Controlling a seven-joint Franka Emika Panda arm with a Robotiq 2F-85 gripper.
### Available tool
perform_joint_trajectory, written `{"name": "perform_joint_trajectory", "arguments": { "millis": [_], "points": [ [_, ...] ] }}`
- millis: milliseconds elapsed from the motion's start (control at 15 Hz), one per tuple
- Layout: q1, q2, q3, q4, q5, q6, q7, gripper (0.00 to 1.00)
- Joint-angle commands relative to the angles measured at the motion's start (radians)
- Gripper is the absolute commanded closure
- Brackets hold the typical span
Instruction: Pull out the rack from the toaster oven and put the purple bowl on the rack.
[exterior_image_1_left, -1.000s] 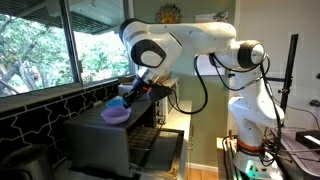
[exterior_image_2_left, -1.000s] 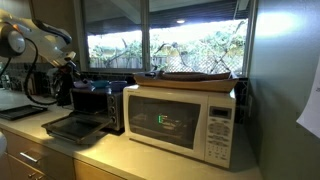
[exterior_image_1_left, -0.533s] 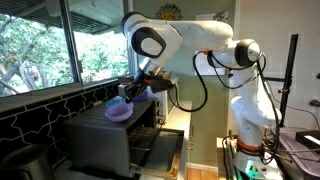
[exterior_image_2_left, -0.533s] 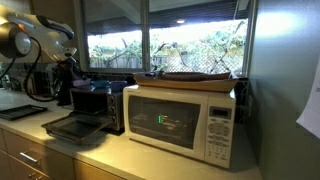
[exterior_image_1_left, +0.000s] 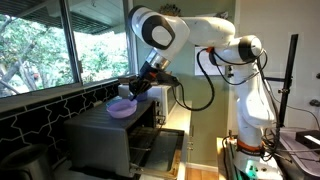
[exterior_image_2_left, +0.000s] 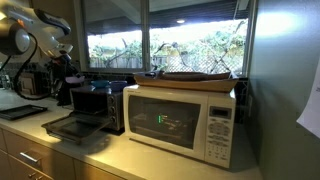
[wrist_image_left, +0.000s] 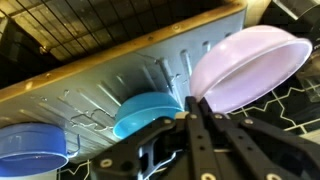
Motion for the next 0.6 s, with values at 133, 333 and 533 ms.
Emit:
{"name": "perform_joint_trajectory", "arguments": {
  "millis": [133, 333, 533],
  "points": [
    [-0.324, -0.099, 0.271, -0.167, 0.013, -0.015, 0.151, 0.99],
    [-0.452, -0.114, 0.367, -0.213, 0.013, -0.020, 0.226, 0.99],
    [-0.576, -0.122, 0.474, -0.238, 0.013, -0.060, 0.301, 0.99]
  ]
}}
